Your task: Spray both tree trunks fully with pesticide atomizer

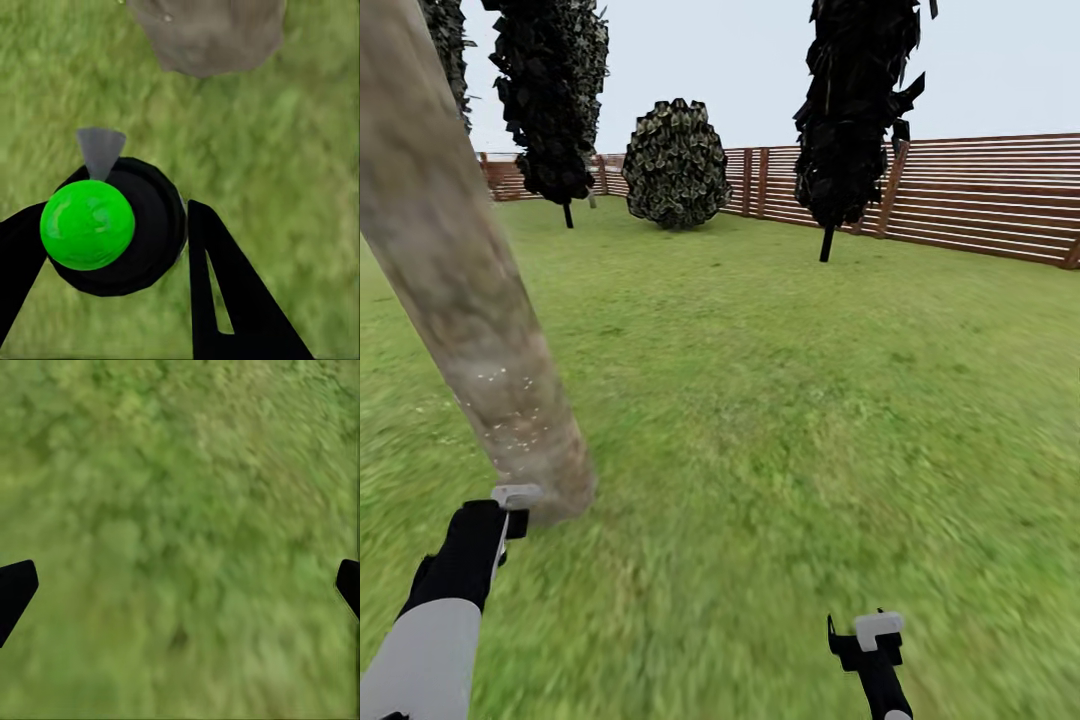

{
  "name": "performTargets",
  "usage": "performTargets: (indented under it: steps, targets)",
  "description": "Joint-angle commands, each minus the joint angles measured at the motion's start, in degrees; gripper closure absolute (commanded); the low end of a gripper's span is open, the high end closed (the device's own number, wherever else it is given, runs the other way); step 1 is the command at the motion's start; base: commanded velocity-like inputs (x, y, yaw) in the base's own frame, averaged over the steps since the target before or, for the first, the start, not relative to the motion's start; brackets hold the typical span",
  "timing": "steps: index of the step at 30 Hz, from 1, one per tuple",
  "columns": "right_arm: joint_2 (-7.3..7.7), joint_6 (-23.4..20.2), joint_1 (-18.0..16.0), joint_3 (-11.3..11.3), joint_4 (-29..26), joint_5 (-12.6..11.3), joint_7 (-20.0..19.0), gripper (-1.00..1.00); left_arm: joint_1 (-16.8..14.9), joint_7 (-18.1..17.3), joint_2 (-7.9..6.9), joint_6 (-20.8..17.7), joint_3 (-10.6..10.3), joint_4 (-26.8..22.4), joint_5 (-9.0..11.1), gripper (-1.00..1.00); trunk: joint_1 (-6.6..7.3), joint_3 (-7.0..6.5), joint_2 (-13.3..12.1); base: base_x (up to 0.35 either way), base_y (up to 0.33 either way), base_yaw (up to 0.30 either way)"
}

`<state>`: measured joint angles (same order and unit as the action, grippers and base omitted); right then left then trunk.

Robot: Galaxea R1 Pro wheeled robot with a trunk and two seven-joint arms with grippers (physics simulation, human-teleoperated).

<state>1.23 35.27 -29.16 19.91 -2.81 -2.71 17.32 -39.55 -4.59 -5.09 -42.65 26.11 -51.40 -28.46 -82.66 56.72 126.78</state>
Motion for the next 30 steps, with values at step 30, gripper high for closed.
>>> performTargets:
  steps: [30]
  targets:
    - [-0.22, 0.06, -0.02, 0.48, 0.04, -0.28, 0.26, -1.0, 0.29, 8.71, 5.27, 7.36, -1.79, 5.69, 4.41, 1.0, -0.01, 0.05, 0.02, 0.022, -0.135, 0.185]
